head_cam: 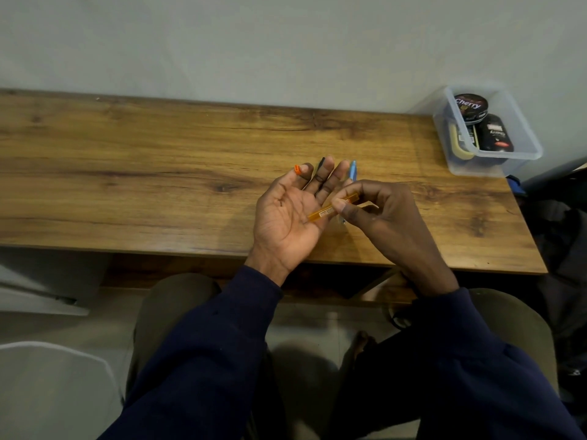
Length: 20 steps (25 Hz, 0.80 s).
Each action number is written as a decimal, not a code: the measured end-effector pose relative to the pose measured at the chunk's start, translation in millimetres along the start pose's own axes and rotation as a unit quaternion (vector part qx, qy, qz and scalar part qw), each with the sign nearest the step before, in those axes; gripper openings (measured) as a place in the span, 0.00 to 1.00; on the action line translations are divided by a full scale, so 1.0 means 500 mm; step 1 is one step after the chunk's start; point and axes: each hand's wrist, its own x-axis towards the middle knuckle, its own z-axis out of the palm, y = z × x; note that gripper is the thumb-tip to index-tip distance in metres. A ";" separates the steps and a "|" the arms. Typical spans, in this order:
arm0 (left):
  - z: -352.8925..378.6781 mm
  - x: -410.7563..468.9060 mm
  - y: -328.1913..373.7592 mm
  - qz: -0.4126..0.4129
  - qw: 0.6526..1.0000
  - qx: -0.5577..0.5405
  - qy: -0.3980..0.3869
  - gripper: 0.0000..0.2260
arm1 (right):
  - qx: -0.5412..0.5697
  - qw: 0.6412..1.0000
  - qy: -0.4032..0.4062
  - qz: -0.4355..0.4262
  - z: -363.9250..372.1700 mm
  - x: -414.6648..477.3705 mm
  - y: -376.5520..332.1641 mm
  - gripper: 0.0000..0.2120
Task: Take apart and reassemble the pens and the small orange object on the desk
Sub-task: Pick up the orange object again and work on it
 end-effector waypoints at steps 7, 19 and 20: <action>-0.001 0.000 -0.002 0.001 1.000 0.017 0.004 0.13 | 0.024 1.000 0.011 0.016 -0.004 -0.001 0.003 0.03; 0.007 -0.003 0.001 -0.014 1.000 -0.007 -0.017 0.12 | -0.021 0.999 0.013 -0.038 -0.004 -0.003 -0.016 0.03; 0.007 -0.002 0.001 -0.016 1.000 -0.008 -0.014 0.11 | -0.025 0.999 0.012 -0.041 -0.003 -0.003 -0.018 0.03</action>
